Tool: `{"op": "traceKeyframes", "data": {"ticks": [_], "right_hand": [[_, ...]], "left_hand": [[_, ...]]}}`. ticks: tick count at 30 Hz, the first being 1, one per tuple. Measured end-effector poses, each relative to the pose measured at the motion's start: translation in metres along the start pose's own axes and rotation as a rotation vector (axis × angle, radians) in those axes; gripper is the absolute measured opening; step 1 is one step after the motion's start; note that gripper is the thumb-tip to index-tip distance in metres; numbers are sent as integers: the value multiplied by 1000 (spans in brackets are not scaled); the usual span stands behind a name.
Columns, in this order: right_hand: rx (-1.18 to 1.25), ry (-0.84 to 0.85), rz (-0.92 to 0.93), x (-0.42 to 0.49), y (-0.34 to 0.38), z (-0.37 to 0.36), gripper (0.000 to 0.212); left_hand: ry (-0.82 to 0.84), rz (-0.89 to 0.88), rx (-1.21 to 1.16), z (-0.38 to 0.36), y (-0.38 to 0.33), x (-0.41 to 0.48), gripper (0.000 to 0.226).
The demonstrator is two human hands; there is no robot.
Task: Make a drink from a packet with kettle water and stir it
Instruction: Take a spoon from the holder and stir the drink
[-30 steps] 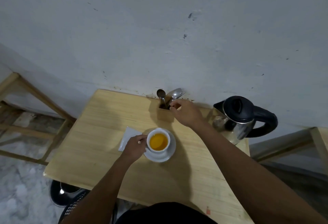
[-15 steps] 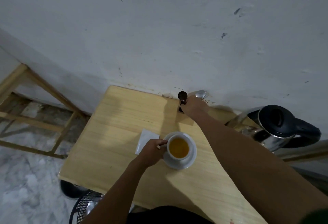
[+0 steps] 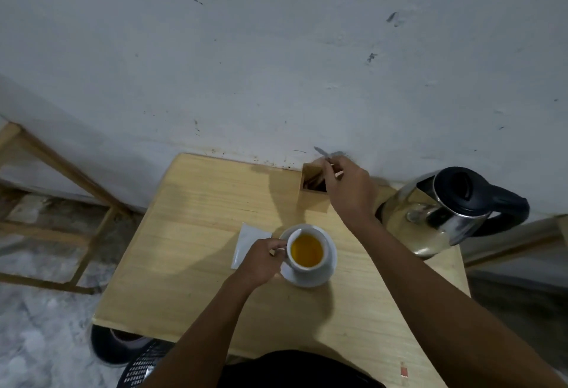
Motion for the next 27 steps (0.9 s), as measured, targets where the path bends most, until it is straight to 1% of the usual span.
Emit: {"op": "traceKeyframes", "data": {"ticks": [2, 4, 6, 9, 12, 14, 17, 19, 21, 23, 25, 27], "right_hand": [[75, -94, 48, -19, -6, 20, 23], [114, -182, 151, -39, -16, 34, 17], [168, -176, 194, -58, -31, 41, 11], [286, -59, 106, -90, -54, 47, 1], [408, 64, -19, -119, -67, 52, 11], [425, 127, -71, -131, -73, 51, 16], [323, 245, -108, -148, -83, 43, 26], [219, 340, -96, -156, -89, 35, 25], [187, 442, -100, -162, -92, 29, 24], [152, 523, -85, -165, -91, 25, 31], [130, 533, -63, -166, -88, 23, 35], [116, 489, -62, -165, -84, 24, 34]], "left_hand": [[-5, 5, 14, -2, 0, -1, 30], [-16, -17, 30, -3, -1, -3, 30], [-19, -39, 30, -3, -2, -5, 31], [-27, -77, 52, -5, 0, -8, 32], [-42, -124, 66, -7, -2, -11, 31], [-55, -158, 106, -8, -4, -13, 31], [-63, -172, 136, -10, -4, -16, 31], [-64, -162, 153, -10, -3, -17, 31], [-67, -159, 163, -10, -3, -17, 31], [-69, -156, 168, -10, -4, -17, 31], [-65, -154, 173, -10, -4, -18, 31], [-61, -157, 185, -10, -4, -18, 32]]}}
Point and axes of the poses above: each hand's wrist, its own x-axis towards the middle knuckle, its own z-axis out of the back of the hand, y = z × x, the point moved 2 cm from there along x, towards the middle knuckle, and after that the axes turned 10 degrees about -x, right-handed, at the moved point
